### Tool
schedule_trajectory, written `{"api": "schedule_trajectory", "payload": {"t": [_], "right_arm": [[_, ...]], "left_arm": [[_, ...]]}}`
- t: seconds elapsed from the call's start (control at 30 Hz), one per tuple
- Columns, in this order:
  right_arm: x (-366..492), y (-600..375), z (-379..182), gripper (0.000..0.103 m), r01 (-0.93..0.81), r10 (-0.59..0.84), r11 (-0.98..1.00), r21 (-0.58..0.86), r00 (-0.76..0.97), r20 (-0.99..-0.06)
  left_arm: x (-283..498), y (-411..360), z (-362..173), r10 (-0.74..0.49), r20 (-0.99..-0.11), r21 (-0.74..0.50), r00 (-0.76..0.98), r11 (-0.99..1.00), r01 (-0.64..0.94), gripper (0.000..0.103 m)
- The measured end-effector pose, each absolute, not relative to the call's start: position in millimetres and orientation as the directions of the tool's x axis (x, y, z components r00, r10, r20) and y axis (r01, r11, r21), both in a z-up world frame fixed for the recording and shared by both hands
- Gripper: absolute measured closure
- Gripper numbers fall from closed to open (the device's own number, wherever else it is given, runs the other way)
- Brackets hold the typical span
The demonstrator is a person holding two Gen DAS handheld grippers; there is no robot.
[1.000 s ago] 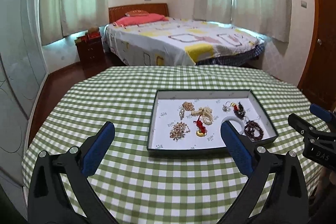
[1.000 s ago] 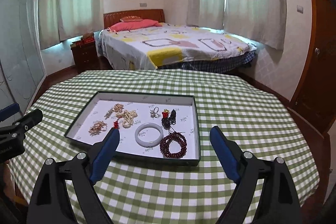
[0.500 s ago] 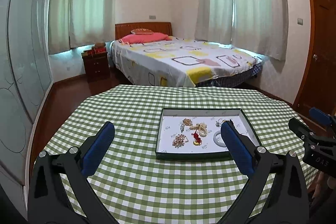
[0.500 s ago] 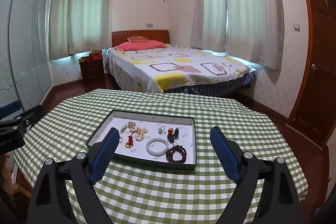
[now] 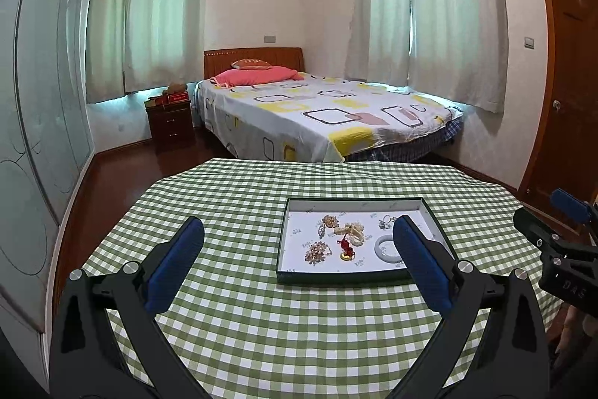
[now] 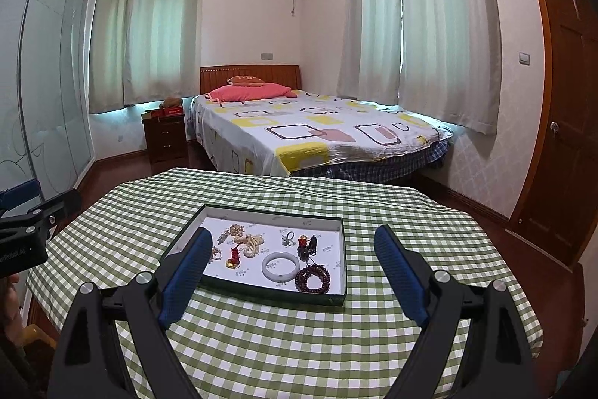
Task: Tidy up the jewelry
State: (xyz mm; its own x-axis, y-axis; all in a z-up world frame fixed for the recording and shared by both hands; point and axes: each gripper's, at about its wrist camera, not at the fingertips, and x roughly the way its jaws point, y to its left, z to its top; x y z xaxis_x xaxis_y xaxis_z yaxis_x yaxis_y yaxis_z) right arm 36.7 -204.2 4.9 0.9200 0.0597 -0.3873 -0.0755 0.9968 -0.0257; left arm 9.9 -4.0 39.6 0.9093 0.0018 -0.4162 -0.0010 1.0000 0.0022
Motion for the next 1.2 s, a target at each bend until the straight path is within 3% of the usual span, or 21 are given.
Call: {"api": "schedule_trajectory", "payload": {"t": [1.2], "right_arm": [[35.7,-203.1,5.2,0.017,-0.076,0.059,0.997,-0.028,0.922,-0.384]], "left_arm": [[5.9,-4.1,37.5,-0.005,-0.421,-0.002,0.907,1.000,0.005,0.005]]}}
